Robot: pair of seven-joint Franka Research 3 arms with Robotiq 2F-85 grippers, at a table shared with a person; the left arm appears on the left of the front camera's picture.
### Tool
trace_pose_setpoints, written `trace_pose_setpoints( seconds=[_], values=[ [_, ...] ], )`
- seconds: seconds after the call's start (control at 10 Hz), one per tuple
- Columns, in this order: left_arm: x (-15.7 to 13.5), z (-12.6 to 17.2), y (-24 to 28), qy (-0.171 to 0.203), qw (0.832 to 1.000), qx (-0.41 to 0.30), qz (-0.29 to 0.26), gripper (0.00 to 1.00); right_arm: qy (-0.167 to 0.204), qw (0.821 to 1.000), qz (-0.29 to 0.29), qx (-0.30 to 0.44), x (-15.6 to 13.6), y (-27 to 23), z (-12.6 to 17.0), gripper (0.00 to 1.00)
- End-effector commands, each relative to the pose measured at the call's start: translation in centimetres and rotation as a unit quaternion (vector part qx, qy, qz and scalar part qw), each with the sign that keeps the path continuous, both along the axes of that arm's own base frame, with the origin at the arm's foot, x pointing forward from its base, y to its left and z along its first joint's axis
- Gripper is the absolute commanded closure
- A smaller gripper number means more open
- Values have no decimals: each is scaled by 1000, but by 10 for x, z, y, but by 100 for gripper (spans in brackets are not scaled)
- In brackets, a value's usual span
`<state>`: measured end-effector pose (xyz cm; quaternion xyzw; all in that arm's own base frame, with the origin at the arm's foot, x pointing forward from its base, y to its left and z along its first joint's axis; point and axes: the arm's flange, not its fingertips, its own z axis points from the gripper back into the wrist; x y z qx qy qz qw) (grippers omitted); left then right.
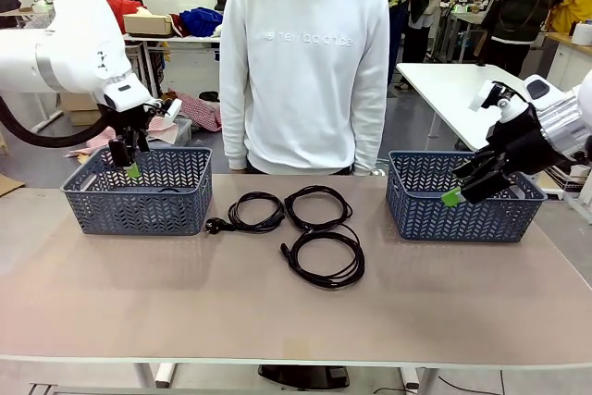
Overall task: Organize the cables according to human instructions.
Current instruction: Pick up a bundle of cables and place it in the basket indicated by the human.
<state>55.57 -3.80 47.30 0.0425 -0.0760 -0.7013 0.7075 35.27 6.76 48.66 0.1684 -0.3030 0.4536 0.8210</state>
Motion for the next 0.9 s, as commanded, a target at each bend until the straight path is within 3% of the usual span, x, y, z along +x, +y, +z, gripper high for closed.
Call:
trace_pose_setpoints(
  seconds=[0.0,0.5,0.8],
  values=[
    [0,0,-1,1,1000,5,-3,0,-6,1000,13,7,3,-3,-1,0],
    [-1,2,-7,-7,1000,-18,9,0,-6,1000,13,7,3,-3,-1,0],
    [-27,6,-32,-12,996,-76,39,0,-6,1000,13,7,3,-3,-1,0]
  ],
)
